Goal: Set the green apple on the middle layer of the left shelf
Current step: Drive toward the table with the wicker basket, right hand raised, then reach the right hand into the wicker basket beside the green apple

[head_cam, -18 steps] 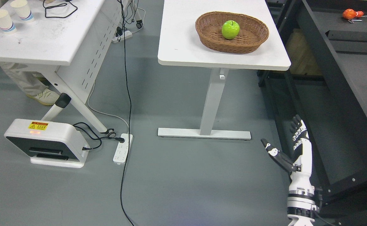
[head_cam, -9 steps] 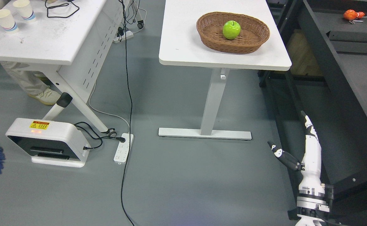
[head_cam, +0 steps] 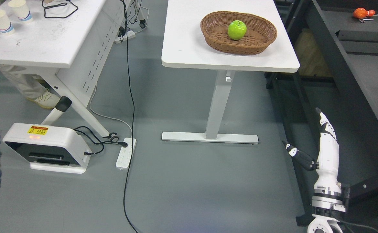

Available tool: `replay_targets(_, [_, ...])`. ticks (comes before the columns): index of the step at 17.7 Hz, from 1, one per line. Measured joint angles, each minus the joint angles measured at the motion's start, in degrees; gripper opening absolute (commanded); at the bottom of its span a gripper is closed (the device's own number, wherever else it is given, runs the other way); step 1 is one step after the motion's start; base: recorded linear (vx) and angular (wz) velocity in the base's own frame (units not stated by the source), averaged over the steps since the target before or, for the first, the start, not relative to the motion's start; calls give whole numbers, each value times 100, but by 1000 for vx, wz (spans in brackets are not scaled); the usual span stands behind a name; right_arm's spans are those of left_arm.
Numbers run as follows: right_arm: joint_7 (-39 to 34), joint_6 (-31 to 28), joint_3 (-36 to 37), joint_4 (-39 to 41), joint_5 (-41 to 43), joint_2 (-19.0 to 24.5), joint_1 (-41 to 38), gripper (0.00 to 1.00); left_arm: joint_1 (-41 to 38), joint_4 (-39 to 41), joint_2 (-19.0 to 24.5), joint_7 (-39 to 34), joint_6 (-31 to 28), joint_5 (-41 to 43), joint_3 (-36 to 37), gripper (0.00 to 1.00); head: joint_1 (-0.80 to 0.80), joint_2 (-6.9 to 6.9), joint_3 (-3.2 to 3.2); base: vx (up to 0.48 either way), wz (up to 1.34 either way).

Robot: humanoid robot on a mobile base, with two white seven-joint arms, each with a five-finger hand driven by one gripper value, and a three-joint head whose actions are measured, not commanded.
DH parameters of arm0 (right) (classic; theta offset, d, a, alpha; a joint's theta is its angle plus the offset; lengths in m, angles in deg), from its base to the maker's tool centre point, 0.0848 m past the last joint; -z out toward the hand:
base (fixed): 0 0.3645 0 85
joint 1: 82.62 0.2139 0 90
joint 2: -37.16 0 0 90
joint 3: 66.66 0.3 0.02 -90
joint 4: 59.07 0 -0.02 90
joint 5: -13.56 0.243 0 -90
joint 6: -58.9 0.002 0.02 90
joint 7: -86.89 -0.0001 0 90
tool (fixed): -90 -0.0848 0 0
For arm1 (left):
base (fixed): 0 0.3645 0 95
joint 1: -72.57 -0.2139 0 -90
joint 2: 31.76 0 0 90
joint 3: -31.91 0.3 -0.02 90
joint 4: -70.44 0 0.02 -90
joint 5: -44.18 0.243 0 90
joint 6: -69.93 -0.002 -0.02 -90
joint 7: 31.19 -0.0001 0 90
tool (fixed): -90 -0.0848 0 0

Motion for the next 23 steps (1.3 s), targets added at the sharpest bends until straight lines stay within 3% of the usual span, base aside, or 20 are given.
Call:
replay_targets(11, [-102, -67, 122, 2, -59, -55, 281, 97, 0, 0, 0, 0, 0, 0, 0, 100, 0, 0, 0, 69, 153])
replay_targets(23, [-159, -55, 168, 2, -67, -73, 341, 97, 0, 0, 0, 0, 0, 0, 0, 100, 0, 0, 0, 216, 129])
